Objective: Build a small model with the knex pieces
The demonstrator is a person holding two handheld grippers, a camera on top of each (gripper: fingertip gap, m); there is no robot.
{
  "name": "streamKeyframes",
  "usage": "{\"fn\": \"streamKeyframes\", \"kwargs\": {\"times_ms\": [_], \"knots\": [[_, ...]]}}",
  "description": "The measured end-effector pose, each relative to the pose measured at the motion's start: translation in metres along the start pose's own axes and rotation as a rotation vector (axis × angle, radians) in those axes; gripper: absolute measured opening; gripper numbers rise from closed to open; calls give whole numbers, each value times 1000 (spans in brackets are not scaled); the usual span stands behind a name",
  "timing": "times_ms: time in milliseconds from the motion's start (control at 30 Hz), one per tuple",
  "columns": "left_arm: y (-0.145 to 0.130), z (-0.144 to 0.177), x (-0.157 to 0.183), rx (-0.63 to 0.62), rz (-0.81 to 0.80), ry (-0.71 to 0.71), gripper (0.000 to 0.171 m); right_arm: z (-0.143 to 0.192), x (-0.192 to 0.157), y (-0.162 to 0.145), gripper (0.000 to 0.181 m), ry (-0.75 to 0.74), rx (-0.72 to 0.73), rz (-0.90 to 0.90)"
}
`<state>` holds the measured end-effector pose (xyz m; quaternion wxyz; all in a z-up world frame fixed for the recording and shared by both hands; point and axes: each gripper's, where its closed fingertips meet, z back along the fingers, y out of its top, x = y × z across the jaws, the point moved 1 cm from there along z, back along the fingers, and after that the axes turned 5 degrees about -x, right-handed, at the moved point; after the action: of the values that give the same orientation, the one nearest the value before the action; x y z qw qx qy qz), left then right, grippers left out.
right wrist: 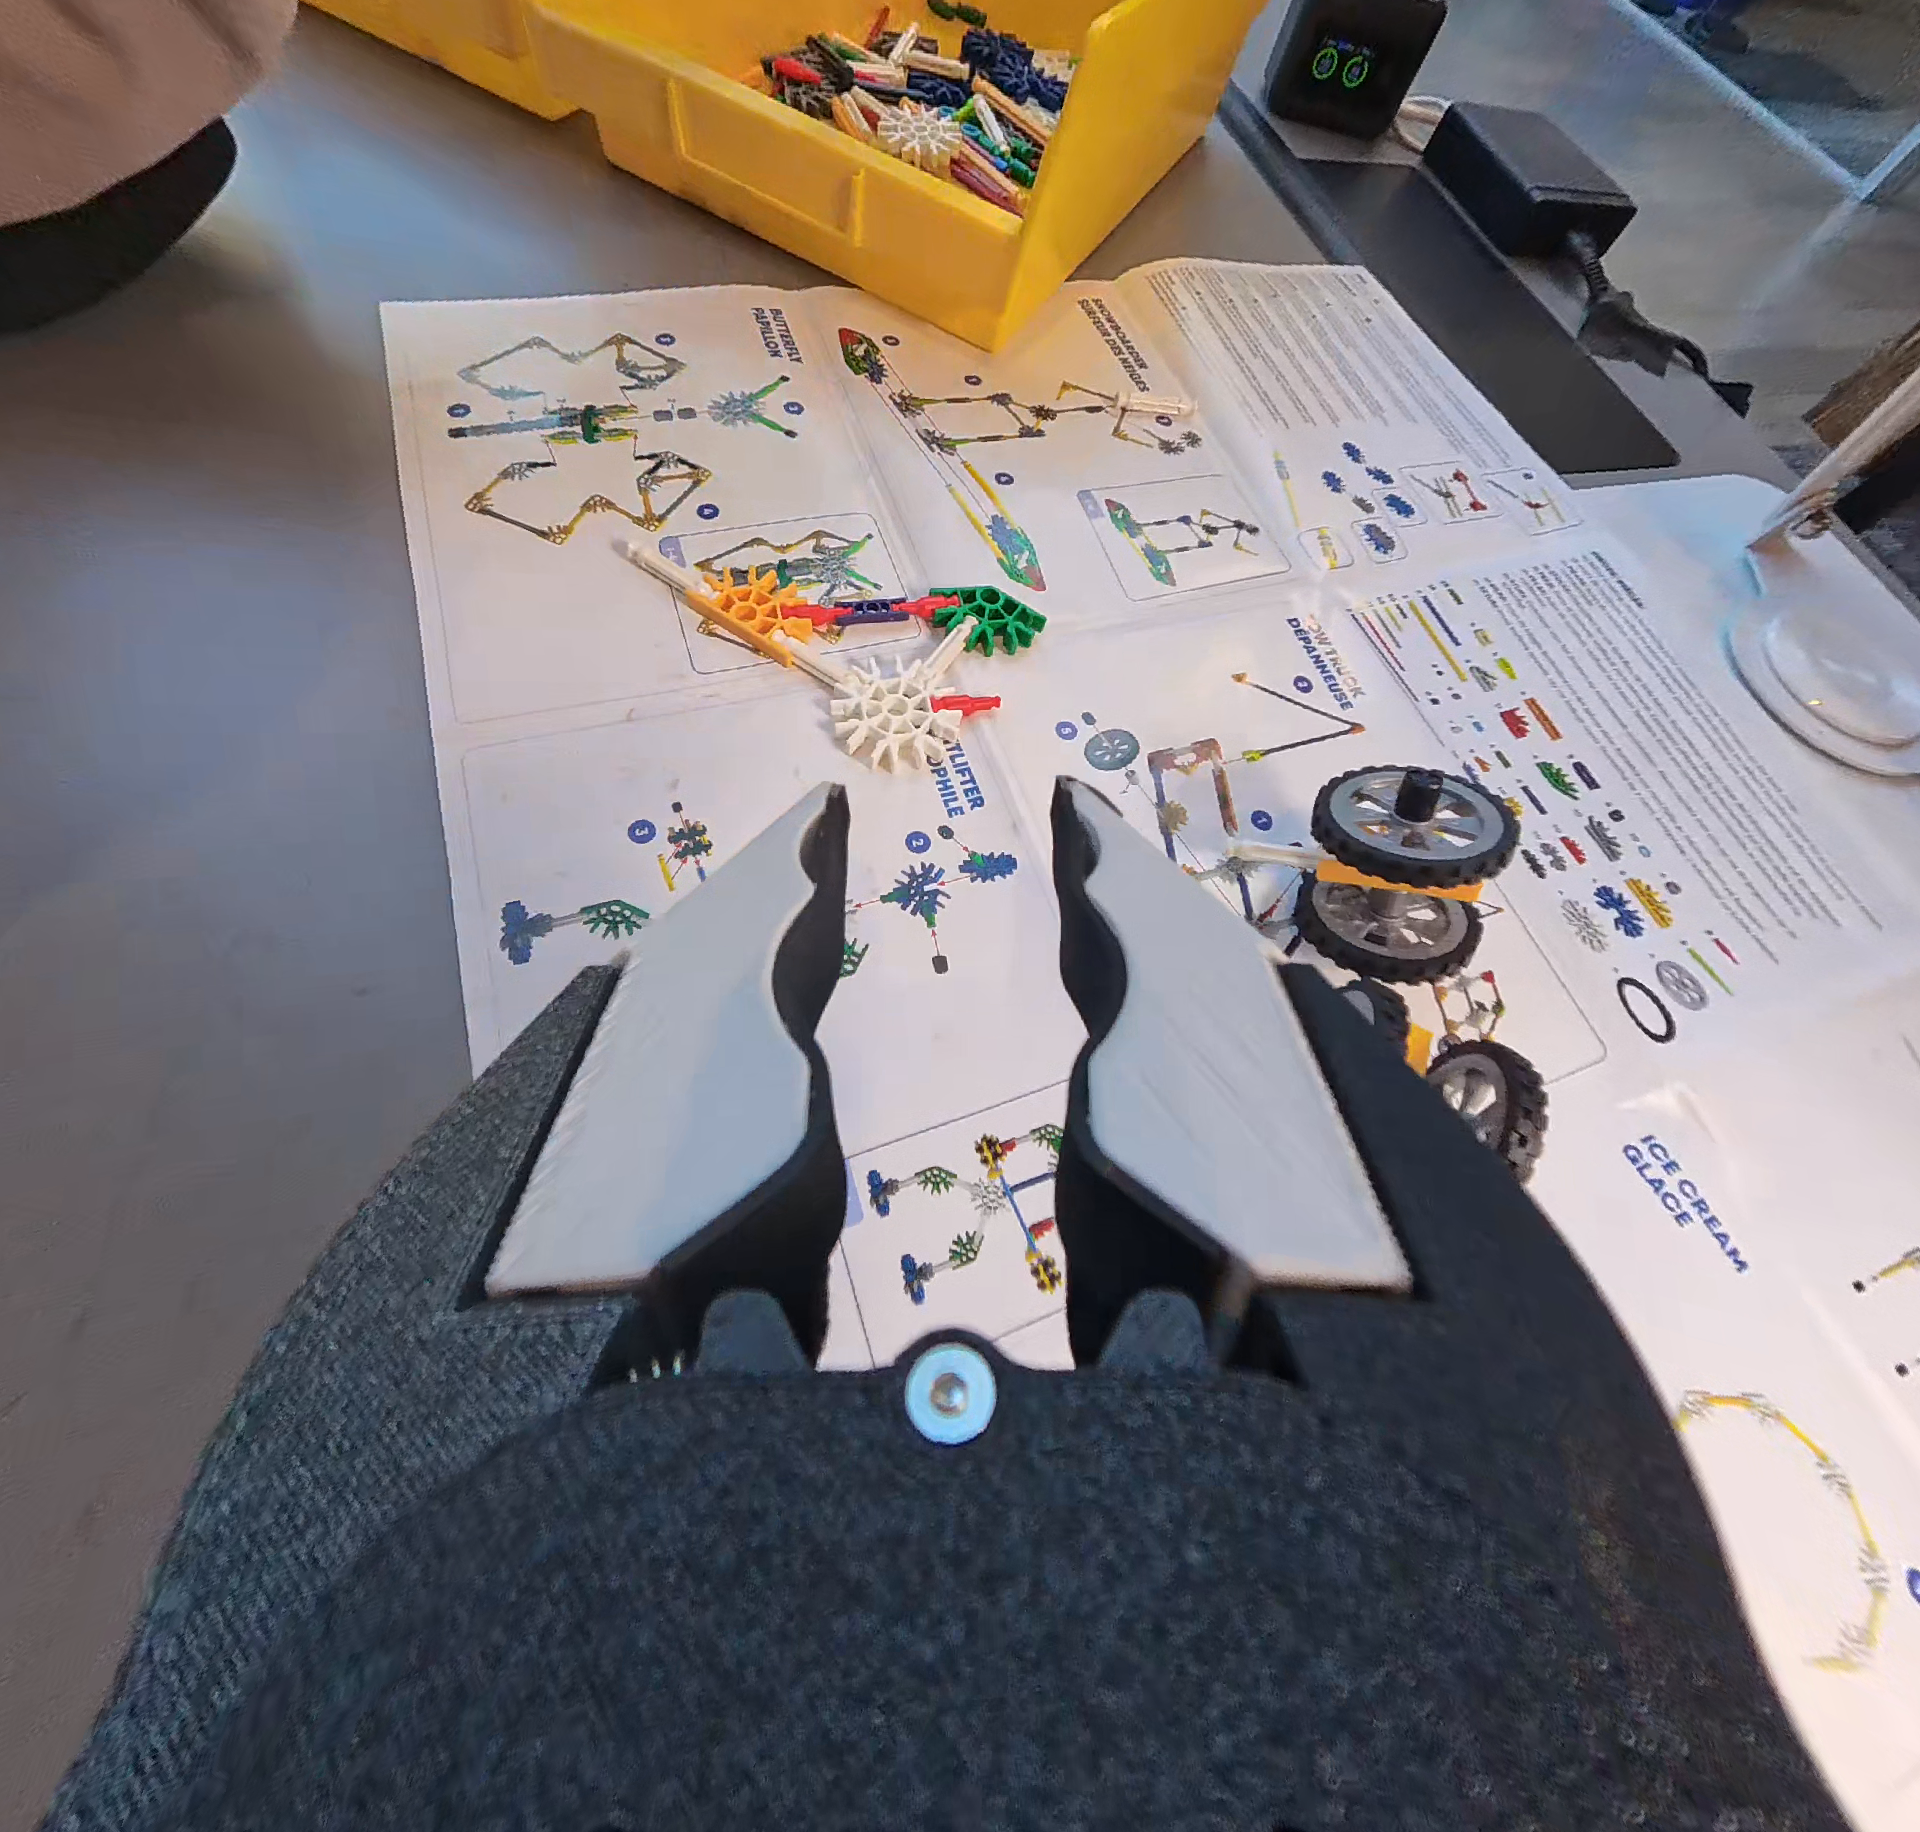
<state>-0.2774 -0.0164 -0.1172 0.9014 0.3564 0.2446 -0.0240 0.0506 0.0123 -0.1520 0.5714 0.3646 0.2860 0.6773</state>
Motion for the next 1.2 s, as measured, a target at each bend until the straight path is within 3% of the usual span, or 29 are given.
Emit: {"fn": "streamKeyframes", "kwargs": {"times_ms": [100,167,267,333,400,500,567,733,867,967,1000,1067,1200], "knots": [[-3,-2,6,8,-17,-13,26,-4,-1,1,38,10,4,-11],[15,10,35,106,-77,-134,29,-5,0,-1,38,8,1,-17],[30,43,120,206,-136,-565,27,-7,2,-4,38,2,-6,-26],[17,65,179,125,-171,-877,38,-8,2,-6,38,1,-12,-28],[-6,70,218,12,-287,-981,42,-9,3,-9,38,-5,-20,-25],[-33,56,243,-105,-439,-918,39,-10,2,-14,37,-9,-36,-15],[-32,54,244,-94,-475,-872,24,-9,1,-17,37,-10,-44,-9],[-30,55,245,-54,-547,-859,22,-8,-1,-16,36,-2,-27,-13],[-13,69,253,101,-579,-877,22,-8,-5,-8,39,46,19,-122],[6,88,259,271,-616,-854,22,-9,-6,-3,61,139,71,-329],[15,94,258,330,-609,-830,5,-9,-5,-1,68,164,87,-388],[27,110,259,452,-604,-836,0,-10,-5,-2,74,212,101,-467],[26,113,261,464,-629,-840,0,-18,-14,-10,70,274,53,-509]]}}
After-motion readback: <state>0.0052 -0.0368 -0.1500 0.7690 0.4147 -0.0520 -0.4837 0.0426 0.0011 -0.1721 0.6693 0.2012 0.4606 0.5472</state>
